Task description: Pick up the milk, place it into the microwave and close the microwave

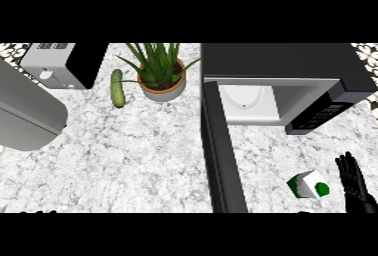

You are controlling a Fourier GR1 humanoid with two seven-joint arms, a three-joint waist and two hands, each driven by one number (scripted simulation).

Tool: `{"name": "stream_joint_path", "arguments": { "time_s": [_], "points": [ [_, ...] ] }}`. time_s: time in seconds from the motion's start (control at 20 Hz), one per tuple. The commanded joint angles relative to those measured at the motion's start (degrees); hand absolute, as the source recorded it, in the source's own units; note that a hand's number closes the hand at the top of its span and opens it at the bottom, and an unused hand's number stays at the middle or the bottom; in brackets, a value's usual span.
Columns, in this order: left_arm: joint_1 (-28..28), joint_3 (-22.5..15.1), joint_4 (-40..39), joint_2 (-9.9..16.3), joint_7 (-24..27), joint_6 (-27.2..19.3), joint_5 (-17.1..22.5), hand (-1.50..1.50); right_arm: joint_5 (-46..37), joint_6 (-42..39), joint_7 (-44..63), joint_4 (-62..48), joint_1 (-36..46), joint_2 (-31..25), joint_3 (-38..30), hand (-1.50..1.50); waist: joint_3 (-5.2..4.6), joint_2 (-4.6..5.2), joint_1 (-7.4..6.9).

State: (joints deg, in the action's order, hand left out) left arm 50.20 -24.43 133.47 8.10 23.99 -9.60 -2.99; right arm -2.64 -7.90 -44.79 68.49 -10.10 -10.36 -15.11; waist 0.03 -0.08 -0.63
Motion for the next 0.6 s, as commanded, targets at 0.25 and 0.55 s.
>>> {"name": "stream_joint_path", "arguments": {
  "time_s": [0.25,0.55],
  "points": [
    [-2.81,-2.72,-1.12,-0.59,-1.37,-2.26,-1.71,-1.50,-2.70,2.50,-8.49,-17.90,7.74,-1.95,-2.16,-1.50,0.03,0.07,0.11],
    [-0.55,3.48,-2.69,2.79,3.26,-0.25,4.02,-1.50,-2.66,-2.11,-13.70,-30.57,13.52,-4.96,-2.68,-1.50,0.03,0.08,-0.17]
  ]
}}
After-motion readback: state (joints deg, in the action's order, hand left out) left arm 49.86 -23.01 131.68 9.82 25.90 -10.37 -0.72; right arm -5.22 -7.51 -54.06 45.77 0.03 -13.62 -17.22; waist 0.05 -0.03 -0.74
